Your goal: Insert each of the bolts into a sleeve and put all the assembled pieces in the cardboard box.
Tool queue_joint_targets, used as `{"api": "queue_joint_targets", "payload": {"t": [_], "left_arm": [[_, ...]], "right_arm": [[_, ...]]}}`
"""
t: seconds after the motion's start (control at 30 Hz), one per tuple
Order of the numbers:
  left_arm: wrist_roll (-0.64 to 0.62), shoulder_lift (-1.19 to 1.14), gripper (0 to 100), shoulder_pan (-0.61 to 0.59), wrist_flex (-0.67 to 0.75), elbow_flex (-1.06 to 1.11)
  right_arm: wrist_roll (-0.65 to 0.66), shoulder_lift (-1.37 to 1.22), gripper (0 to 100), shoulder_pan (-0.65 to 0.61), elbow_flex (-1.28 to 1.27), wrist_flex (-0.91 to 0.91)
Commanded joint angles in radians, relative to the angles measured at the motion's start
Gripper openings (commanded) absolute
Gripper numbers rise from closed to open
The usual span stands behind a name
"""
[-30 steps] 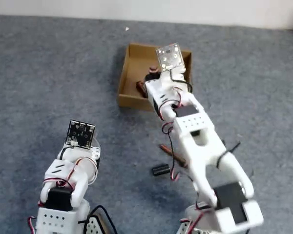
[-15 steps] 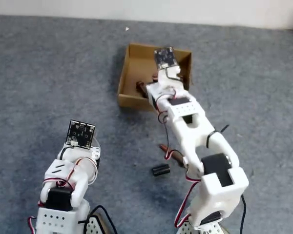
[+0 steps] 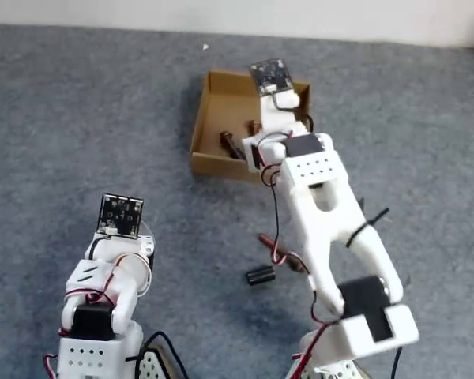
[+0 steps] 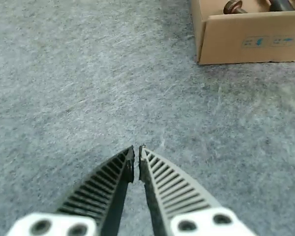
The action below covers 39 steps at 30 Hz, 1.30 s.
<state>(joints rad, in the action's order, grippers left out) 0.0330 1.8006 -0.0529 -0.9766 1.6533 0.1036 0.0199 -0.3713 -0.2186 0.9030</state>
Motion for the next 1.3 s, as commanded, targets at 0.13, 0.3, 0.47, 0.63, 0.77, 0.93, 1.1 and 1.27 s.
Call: {"api": "queue_joint_targets", "payload": {"t": [0.13, 0.3, 0.47, 0.63, 0.77, 0.93, 1.1, 1.27], "left_arm": [[0.011, 0.012, 5, -0.013, 0.026, -0.008], [0.011, 0.012, 5, -0.013, 0.026, -0.007], [0.011, 0.012, 5, -0.013, 0.026, -0.005], [0.011, 0.012, 5, -0.013, 0.026, -0.005], [0.011, 0.012, 5, -0.013, 0.026, -0.005], [0.011, 0.012, 5, -0.013, 0.026, -0.005], [0.011, 0.012, 5, -0.013, 0.025, -0.005], [0.012, 0.012, 5, -0.013, 0.025, -0.005]], "right_arm": [[0.011, 0.189, 13.5, 0.008, 0.056, 0.395], [0.132, 0.240, 13.4, -0.004, 0.056, 0.565], [0.256, 0.321, 13.4, -0.013, -0.030, 0.638], [0.390, 0.501, 13.4, -0.093, -0.275, 0.601], [0.474, 0.664, 13.4, -0.186, -0.499, 0.521], [0.514, 0.644, 15.6, -0.257, -0.633, 0.501], [0.546, 0.533, 23.3, -0.294, -0.633, 0.420], [0.615, 0.443, 23.5, -0.349, -0.638, 0.315]]}}
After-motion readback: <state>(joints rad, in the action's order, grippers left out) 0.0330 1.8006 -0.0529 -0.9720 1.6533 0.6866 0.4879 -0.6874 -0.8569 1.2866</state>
